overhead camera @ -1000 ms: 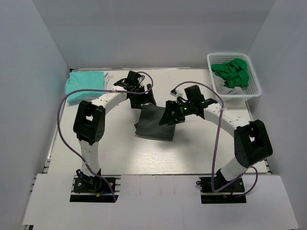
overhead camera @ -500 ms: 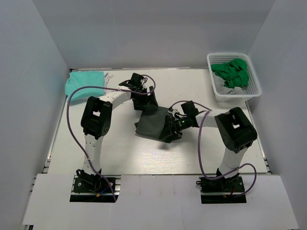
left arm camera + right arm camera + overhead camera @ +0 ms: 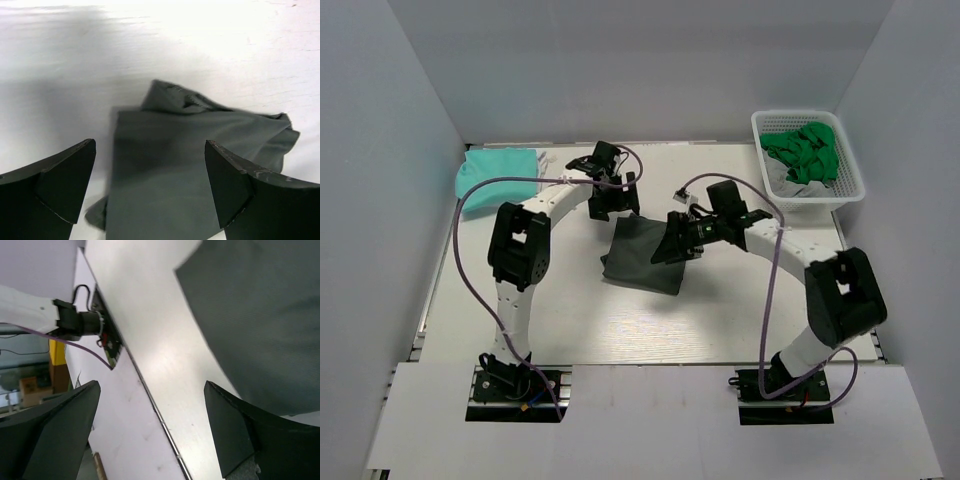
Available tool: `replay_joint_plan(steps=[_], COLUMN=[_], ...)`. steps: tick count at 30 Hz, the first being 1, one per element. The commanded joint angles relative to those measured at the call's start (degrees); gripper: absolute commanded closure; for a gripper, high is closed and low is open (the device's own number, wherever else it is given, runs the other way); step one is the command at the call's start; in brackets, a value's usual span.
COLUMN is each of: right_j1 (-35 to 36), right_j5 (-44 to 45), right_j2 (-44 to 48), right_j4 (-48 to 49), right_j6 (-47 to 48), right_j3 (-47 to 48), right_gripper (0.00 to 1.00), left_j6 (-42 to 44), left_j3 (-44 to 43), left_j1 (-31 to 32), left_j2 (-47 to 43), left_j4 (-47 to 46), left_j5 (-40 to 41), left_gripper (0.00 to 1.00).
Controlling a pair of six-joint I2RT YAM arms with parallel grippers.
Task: Fold and stack the t-shirts
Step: Smooth out wrinkles on the folded tshirt, then put the neatly folded tshirt into the corner of the board with the left arm
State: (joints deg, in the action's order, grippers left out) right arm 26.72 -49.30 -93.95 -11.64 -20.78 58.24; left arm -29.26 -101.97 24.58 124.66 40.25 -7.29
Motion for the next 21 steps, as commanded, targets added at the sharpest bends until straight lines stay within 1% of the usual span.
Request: replay_joint_plan(steps=[1,2,3,6,8,10,12,13,14,16,17,21], right_j1=[-0.18,-0.26,-0.70,-0.61,-0.79,-0.88,-0.88,-1.14,-0.97,-1.23,-1.23,-1.67], right_j5=[-1.15,-0.89,-0.54,2.01,2.54,2.72,2.45,2.37,2.19,1.75,1.92,3.07], right_j2=[5.26,5.97,8.58,10.63,11.42,11.68,11.51,11.16,10.90,10.11,10.02,11.42], right_j4=[-3.91,-3.83,-3.74,-5.49,-6.90,-7.43,-8.48,-8.92,-9.54,-12.70,-13.75,-14.29], right_j6=[-0.84,-1.28,-1.55,-0.85,-0.59,-0.67,0.29,1.51,1.87,2.93,3.54,4.69], right_j3=[1.44,0.74,0.30,0.38,0.65,0.91,1.61,1.88,2.75,4.51,4.95,4.60], right_gripper=[0.10,0.10,0.10,0.10,0.10,0.10,0.10,0.10,0.10,0.10,0.10,0.10], left_j6=[0.95,0.95,0.95,3.40,4.47,5.35,5.35,5.35,3.52,2.37,1.84,0.52], left_j3=[0.89,1.77,2.56,7.04,12.48,18.09,21.80,22.69,23.57,25.93,26.47,25.78], left_j1=[0.56,0.56,0.56,0.56,0.56,0.56,0.56,0.56,0.56,1.08,1.09,1.09], left_j2=[-7.41,-8.46,-8.47,-10.92,-12.77,-14.44,-14.97,-14.97,-14.97,-14.97,-14.97,-12.78], left_j4=[6.05,6.85,7.56,8.96,7.57,4.06,1.34,0.54,-0.16,-3.06,-4.29,-6.85], left_j5=[6.23,6.84,6.85,4.23,1.85,-1.58,-5.97,-7.29,-8.00,-9.66,-12.02,-14.77], left_gripper=[0.00,0.00,0.00,0.00,0.00,0.00,0.00,0.00,0.00,0.00,0.00,0.00])
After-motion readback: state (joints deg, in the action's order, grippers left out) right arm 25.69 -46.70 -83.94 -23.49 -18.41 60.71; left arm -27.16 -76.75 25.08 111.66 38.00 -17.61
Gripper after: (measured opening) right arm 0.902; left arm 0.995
